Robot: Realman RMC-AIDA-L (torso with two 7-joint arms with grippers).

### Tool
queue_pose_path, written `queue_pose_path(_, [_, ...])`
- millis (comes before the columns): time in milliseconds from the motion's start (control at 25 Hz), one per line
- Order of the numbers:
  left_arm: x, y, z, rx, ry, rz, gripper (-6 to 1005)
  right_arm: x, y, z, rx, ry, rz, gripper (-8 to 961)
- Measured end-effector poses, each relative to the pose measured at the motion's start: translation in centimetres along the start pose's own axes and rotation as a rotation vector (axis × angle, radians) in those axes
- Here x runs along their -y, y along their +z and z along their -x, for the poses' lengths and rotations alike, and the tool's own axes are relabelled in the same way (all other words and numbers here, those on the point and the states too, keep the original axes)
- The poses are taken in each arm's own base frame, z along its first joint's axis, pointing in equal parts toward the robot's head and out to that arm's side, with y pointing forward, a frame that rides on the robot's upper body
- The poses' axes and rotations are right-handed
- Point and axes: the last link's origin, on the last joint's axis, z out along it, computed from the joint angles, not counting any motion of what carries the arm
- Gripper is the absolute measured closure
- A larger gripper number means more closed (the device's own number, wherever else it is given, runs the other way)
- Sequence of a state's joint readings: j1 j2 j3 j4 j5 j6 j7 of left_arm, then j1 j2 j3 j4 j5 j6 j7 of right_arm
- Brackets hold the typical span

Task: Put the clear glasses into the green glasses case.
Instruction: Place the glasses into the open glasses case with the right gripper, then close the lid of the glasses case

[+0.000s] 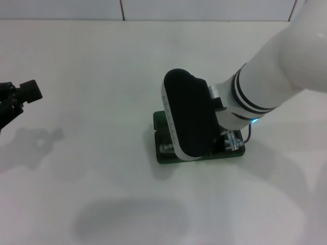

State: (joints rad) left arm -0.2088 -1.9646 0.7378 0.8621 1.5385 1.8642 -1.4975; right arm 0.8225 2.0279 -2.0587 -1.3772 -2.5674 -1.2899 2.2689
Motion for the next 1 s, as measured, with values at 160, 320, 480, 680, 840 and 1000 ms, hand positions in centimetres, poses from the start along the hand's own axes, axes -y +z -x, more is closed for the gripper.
queue_pose_path(160, [0.0,0.0,0.0,-0.002,-0.002,0.001,953,-0.5,-0.1,0.0,0.0,0.002,0.011,787])
queue_pose_path(320, [0.0,-0.1,-0.1,-0.004,-0.001,0.002,953,-0.9,-0.3,0.0,0.013,0.003,0.009,787])
queue_pose_path(480, [-0.1,-0.1,-0.1,-0.005,-0.003,0.002,953,-1.4,-0.6,0.0,0.02,0.005,0.013,787])
queue_pose_path(680, [-0.1,-0.1,-0.1,-0.006,-0.006,0.002,953,-2.1,-1.2,0.3,0.051,0.002,0.006,787])
queue_pose_path(840, [-0.2,-0.2,0.0,-0.007,-0.009,0.002,953,-2.7,-1.8,0.4,0.065,0.002,0.008,787])
queue_pose_path(1000, [-0.2,-0.2,0.0,-0.009,-0.009,0.001,953,-3.1,-3.1,-0.2,0.093,0.038,-0.006,786])
